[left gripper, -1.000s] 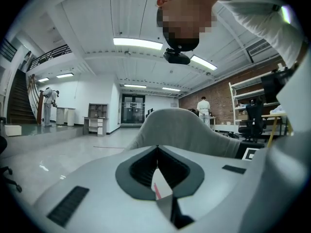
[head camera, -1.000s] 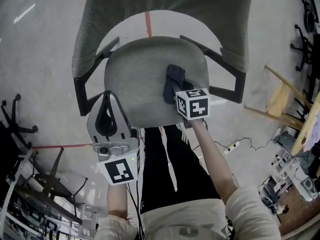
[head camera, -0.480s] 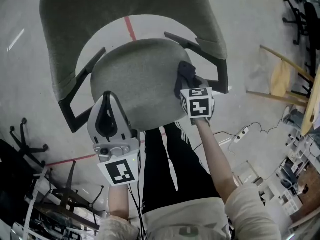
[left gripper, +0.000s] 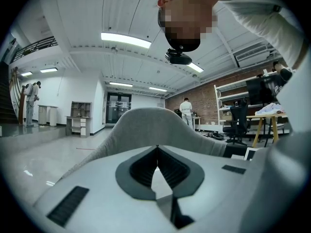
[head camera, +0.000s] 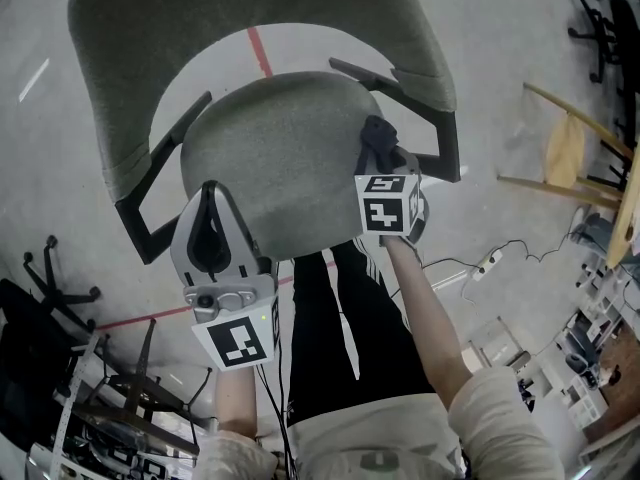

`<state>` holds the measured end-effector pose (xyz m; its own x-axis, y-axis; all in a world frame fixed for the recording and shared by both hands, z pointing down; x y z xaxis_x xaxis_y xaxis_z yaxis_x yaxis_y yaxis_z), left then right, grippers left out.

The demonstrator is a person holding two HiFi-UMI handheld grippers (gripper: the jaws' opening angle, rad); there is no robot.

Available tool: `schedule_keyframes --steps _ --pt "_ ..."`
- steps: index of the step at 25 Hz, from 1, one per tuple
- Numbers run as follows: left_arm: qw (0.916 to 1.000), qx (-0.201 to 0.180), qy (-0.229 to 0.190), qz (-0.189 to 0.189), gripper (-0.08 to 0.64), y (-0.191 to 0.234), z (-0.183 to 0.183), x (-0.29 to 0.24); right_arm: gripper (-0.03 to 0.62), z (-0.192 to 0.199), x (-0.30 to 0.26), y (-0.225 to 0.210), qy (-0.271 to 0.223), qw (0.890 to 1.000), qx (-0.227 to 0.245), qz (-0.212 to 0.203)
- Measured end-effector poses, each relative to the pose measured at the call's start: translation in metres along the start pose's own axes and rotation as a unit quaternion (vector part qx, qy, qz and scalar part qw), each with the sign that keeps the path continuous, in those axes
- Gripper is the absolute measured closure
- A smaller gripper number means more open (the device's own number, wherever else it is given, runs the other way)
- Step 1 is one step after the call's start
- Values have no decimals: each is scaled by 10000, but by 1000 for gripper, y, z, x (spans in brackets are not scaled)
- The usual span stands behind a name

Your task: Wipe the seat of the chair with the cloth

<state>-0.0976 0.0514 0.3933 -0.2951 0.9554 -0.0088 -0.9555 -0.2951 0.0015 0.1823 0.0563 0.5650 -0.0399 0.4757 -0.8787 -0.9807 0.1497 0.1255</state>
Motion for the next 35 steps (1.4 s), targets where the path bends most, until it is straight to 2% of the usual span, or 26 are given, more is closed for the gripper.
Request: schedule_keyframes --steps 9,14,17,20,22,25,28,30,32,35 --pt "9997 58 -18 -242 545 6 1 12 535 0 0 0 -1 9999 -93 112" --pt "9989 68 -50 -462 545 16 1 22 535 -14 11 4 -130 9996 -229 113" --pt "9980 32 -38 -638 545 24 1 32 535 -33 28 11 -448 9986 -287 -14" --pt "9964 -8 -52 -842 545 31 -2 46 535 -66 62 24 -1066 9922 -470 -440" --pt "9948 -35 -46 -1016 545 38 -3 55 535 -90 87 41 -1515 9829 -537 -899" --pt "9914 -64 -26 -1303 545 46 -4 70 535 -115 124 75 -2005 9637 -375 -1722" --pt "9876 -86 -49 -1567 545 55 -8 84 535 -124 150 119 -2279 9362 -212 -2666" --pt "9849 -97 -33 -1731 545 61 -8 94 535 -116 154 153 -2210 9158 -236 -3344" --pt "9821 -100 28 -1879 545 67 -5 104 535 -101 148 188 -1889 8995 -400 -3920" --pt "9784 -102 114 -2063 545 74 -2 118 535 -78 137 228 -1349 8788 -793 -4509"
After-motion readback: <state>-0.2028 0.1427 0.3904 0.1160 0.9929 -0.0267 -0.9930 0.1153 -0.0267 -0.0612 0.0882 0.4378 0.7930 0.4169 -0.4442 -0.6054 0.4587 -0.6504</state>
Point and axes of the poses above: the fingertips, and each gripper's own axes: x backward along the fingers, y to its left, z out of its underside, the point moved 10 cm from there along x, backward along the fingers, and after that the axes turned 8 degrees about -y, right-handed, at the moved point
